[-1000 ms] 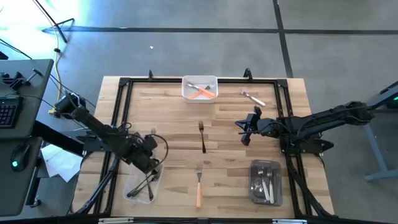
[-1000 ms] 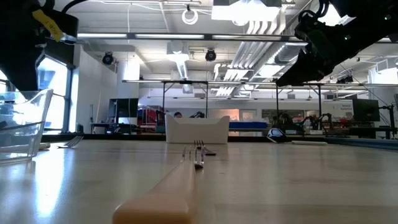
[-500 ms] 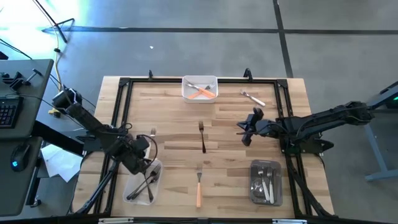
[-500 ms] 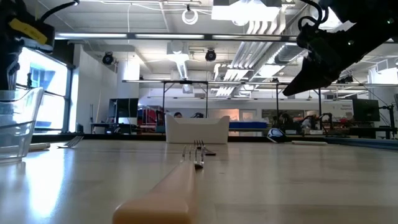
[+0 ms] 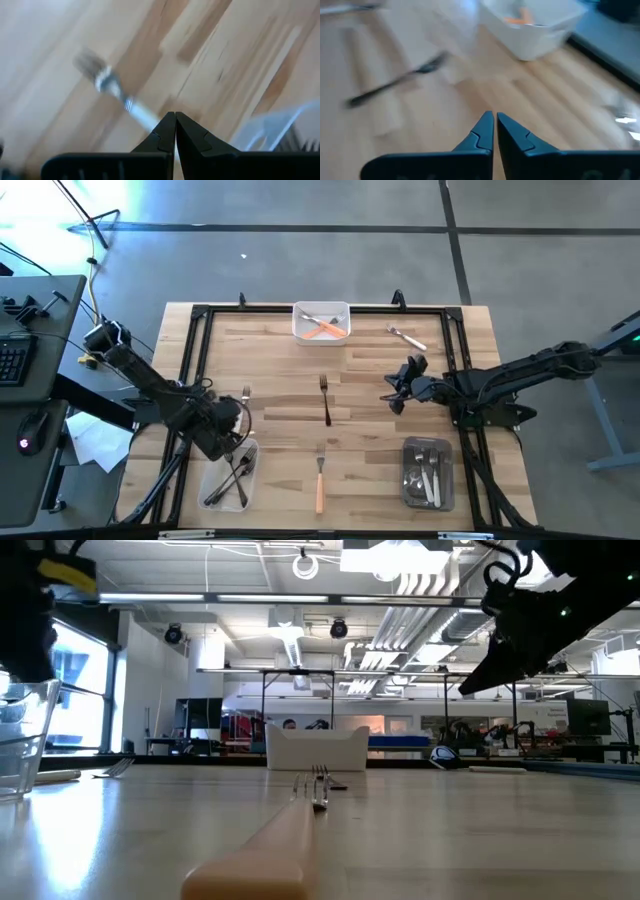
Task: Sort silverware by color (type)
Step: Put the top white fork into the black bin
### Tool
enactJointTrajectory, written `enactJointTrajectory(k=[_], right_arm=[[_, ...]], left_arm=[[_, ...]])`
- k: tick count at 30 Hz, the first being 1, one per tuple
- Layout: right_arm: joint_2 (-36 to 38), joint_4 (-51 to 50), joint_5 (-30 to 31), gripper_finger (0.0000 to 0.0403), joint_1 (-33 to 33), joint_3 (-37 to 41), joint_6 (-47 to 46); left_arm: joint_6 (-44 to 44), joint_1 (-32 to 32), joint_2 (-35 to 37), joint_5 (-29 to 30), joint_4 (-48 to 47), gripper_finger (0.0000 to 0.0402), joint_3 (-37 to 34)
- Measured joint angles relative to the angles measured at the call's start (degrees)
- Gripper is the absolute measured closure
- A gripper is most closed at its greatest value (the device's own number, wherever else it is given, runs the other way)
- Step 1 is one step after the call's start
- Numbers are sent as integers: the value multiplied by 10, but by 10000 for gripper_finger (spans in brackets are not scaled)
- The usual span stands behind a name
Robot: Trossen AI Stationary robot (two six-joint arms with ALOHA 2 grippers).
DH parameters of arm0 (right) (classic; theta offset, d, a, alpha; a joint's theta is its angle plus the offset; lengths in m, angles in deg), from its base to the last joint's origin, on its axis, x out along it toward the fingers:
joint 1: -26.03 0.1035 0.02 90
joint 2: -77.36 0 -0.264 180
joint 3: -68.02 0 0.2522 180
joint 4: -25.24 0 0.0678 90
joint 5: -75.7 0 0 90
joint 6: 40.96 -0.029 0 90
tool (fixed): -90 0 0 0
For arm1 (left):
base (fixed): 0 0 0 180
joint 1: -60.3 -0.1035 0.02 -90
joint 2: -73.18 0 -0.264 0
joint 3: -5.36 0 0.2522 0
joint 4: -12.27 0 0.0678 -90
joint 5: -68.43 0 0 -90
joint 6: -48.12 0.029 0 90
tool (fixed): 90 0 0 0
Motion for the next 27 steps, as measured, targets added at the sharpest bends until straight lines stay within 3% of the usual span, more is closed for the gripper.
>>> enactJointTrajectory(k=[5, 9, 15, 21, 27], right_arm=[[1, -66, 5, 375, -86, -15, 10], [0, -89, -53, 355, -200, -29, 64], [-36, -113, -215, 325, -403, -65, 170], [-130, -86, -275, 279, -533, -103, 272], [-271, -97, -327, 230, -608, -188, 339]], left_arm=[[139, -53, 12, 49, 93, 401, 0], [274, -108, 12, 64, 187, 401, 0], [427, -207, 10, -2, 330, 401, 0], [523, -265, -15, -29, 441, 401, -3], [565, -335, -49, -128, 724, 401, -115]])
